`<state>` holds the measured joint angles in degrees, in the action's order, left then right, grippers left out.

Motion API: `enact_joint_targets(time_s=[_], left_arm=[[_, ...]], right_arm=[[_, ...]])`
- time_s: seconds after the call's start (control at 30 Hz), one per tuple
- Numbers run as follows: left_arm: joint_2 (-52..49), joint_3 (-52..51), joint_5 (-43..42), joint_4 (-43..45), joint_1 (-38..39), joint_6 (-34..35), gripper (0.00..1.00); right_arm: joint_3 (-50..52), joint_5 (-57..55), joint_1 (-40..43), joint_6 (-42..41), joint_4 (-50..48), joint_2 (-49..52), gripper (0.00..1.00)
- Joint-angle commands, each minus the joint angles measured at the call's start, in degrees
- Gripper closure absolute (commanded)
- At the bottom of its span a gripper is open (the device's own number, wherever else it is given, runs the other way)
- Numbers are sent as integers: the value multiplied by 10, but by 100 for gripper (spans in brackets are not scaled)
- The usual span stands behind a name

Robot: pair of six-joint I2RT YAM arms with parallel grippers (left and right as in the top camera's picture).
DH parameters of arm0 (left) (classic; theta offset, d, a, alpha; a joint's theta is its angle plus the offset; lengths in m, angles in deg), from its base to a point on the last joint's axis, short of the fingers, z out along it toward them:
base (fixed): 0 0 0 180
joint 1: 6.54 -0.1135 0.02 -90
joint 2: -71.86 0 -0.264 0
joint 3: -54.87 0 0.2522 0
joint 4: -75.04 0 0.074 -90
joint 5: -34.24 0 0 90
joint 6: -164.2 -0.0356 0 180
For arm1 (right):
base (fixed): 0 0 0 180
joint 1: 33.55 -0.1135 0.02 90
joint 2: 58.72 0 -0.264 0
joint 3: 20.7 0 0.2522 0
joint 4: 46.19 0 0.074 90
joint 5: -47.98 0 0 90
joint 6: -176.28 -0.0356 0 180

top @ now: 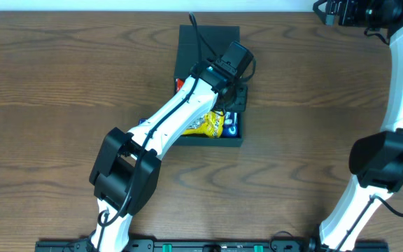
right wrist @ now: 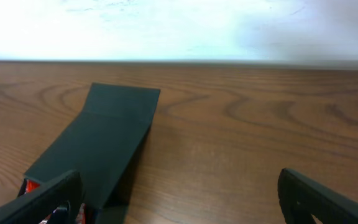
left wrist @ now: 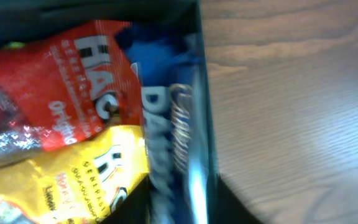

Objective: Pack container
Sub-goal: 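Release the bar and move the left gripper back over the Eclipse tin, then lower the left gripper and grasp the blue Eclipse mints tin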

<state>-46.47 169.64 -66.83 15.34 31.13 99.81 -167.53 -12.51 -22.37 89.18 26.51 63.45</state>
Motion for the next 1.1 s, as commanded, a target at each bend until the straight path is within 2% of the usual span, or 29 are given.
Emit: enact_joint_targets(time_s=[0.0, 0.17, 0.3, 0.47, 0.73, 0.9, 1.07], left_arm=[[11, 7, -32, 0, -1, 1, 39], [12, 18, -82, -2, -19, -19, 39], [29, 43, -117, -8, -56, -46, 45], [106, 59, -92, -23, -137, -99, 46], [175, 59, 52, -128, -262, -209, 48], [174, 30, 56, -201, -307, -266, 48], [174, -61, 56, -177, -316, -267, 44]], right_arm=[[-5, -2, 4, -7, 2, -19, 1], [-5, -2, 4, -8, 2, -19, 1], [-5, -2, 4, -7, 5, -19, 1], [-5, -2, 4, -7, 6, -19, 1], [-5, -2, 4, -7, -9, -19, 1], [-5, -1, 4, -7, -10, -19, 1], [-5, -1, 4, -7, -10, -19, 1]])
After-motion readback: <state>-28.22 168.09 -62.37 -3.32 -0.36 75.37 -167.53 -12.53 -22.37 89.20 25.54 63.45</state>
